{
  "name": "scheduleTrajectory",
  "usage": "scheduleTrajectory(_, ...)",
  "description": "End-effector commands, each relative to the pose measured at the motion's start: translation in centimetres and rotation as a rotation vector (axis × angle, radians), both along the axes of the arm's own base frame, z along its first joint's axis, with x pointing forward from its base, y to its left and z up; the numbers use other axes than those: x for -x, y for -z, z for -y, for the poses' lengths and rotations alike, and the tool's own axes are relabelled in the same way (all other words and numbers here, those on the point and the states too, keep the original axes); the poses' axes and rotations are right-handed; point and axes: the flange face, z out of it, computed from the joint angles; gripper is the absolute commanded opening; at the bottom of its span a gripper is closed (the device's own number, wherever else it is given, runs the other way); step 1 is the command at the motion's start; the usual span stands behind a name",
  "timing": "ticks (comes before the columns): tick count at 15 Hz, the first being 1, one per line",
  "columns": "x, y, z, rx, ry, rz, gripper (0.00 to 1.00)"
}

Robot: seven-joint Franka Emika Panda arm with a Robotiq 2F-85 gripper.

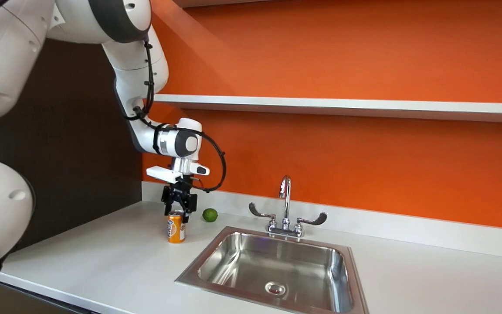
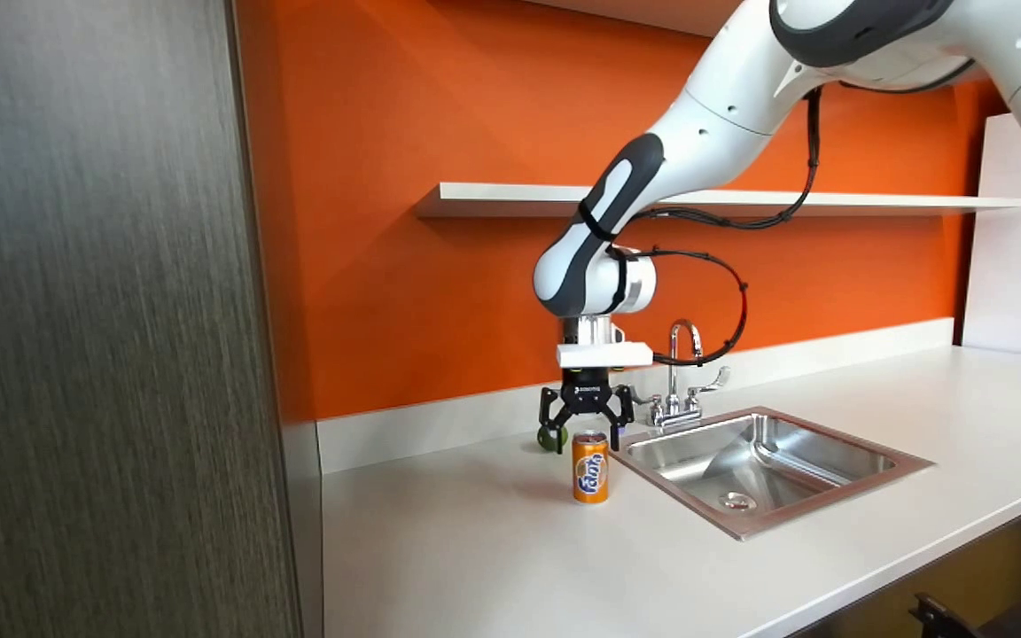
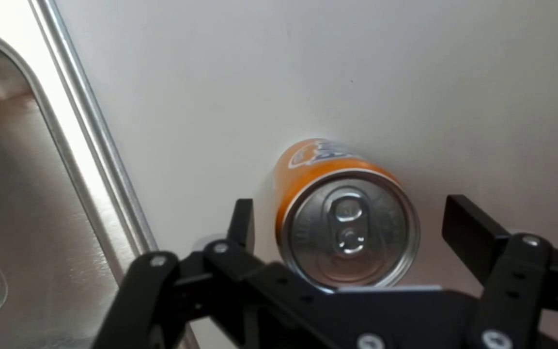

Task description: Put the orange can in the sink.

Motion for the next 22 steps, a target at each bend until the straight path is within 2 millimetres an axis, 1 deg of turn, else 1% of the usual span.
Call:
scheduleTrajectory(1, 0.0, 0.2, -0.2, 0.006, 0.011, 0.008, 1.0)
scheduleTrajectory(2, 0.0, 0.2, -0.2, 0.005, 0.012, 0.007, 0.75)
scheduleTrajectory(3, 0.0, 0.3, -0.2, 0.006, 0.011, 0.006, 0.74)
scheduleTrajectory(7, 0.0, 0.3, -0.1, 0.004, 0.012, 0.008, 0.42)
scheduleTrajectory(8, 0.0, 0.2, 0.0, 0.004, 0.014, 0.008, 0.38)
scheduleTrajectory(11, 0.3, -0.5, 0.0, 0.002, 0.018, 0.015, 0.38)
scheduleTrajectory(13, 0.9, -1.7, -0.1, -0.001, 0.017, 0.025, 0.38)
scheduleTrajectory(18, 2.6, -5.4, 0.0, -0.018, 0.026, 0.044, 0.38)
scheduleTrajectory(22, 3.5, -7.1, 0.5, -0.045, 0.048, 0.054, 0.38)
